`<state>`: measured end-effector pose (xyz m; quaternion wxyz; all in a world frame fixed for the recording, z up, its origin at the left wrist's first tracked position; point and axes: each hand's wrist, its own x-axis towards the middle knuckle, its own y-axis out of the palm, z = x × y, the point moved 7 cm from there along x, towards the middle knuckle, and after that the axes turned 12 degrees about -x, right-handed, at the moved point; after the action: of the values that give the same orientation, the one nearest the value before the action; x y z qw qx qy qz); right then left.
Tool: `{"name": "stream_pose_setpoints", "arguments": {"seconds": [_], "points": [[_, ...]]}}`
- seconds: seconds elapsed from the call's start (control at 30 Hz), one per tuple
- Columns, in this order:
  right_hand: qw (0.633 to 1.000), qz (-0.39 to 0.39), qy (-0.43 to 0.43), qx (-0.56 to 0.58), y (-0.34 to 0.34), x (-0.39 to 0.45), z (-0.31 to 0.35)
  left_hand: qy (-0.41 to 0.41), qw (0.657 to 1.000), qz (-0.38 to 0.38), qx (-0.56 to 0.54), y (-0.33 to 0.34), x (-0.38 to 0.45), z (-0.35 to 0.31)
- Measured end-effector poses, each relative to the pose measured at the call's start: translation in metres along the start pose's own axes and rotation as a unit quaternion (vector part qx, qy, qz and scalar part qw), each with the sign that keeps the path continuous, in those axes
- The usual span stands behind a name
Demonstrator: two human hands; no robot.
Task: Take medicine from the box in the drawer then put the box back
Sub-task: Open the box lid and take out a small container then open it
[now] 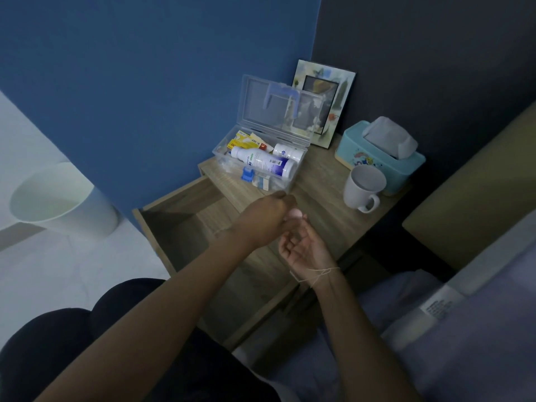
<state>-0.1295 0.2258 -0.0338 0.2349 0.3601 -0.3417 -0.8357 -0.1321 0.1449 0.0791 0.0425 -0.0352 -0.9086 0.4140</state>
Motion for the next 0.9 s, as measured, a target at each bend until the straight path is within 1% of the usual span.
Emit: {"name": "stream_pose_setpoints", "arguments": {"seconds": [0.07,0.13,0.27,0.33,0.47,0.53,0.67,0.77,0.83,0.87,0.9], "points": [[1.0,-0.007,0.001,-0.001,-0.001,0.0,0.002,0.017,0.999,0.019,-0.041,0.001,0.0,-0.003],[1.0,-0.009,0.006,0.008,-0.003,-0.001,0.003,0.033,0.997,0.044,-0.046,0.004,0.003,-0.004],[1.0,-0.003,0.004,0.015,-0.005,-0.003,0.004,-0.007,0.998,0.04,-0.041,0.004,0.01,0.004],[1.0,-0.006,-0.001,0.026,-0.006,-0.002,0.006,-0.016,0.999,0.02,-0.048,0.004,0.012,0.007],[0.999,-0.016,-0.003,0.038,-0.016,-0.002,0.006,-0.04,0.991,-0.082,-0.101,-0.007,0.011,0.015],[0.999,-0.026,-0.005,0.028,-0.022,-0.003,0.005,-0.061,0.988,-0.104,-0.101,-0.01,0.011,0.025],[0.998,-0.056,-0.019,-0.031,-0.032,-0.006,0.009,-0.117,0.986,-0.089,-0.083,0.002,0.006,0.05],[0.986,-0.097,-0.048,-0.128,-0.04,-0.007,0.014,-0.137,0.986,-0.054,-0.075,0.021,0.0,0.064],[0.959,-0.158,-0.08,-0.22,-0.05,-0.008,0.019,-0.143,0.987,-0.031,-0.073,0.036,-0.003,0.069],[0.934,-0.2,-0.098,-0.278,-0.056,-0.01,0.023,-0.144,0.987,-0.019,-0.073,0.044,-0.003,0.07],[0.901,-0.238,-0.119,-0.341,-0.061,-0.012,0.029,-0.144,0.987,-0.009,-0.072,0.052,-0.004,0.07]]}}
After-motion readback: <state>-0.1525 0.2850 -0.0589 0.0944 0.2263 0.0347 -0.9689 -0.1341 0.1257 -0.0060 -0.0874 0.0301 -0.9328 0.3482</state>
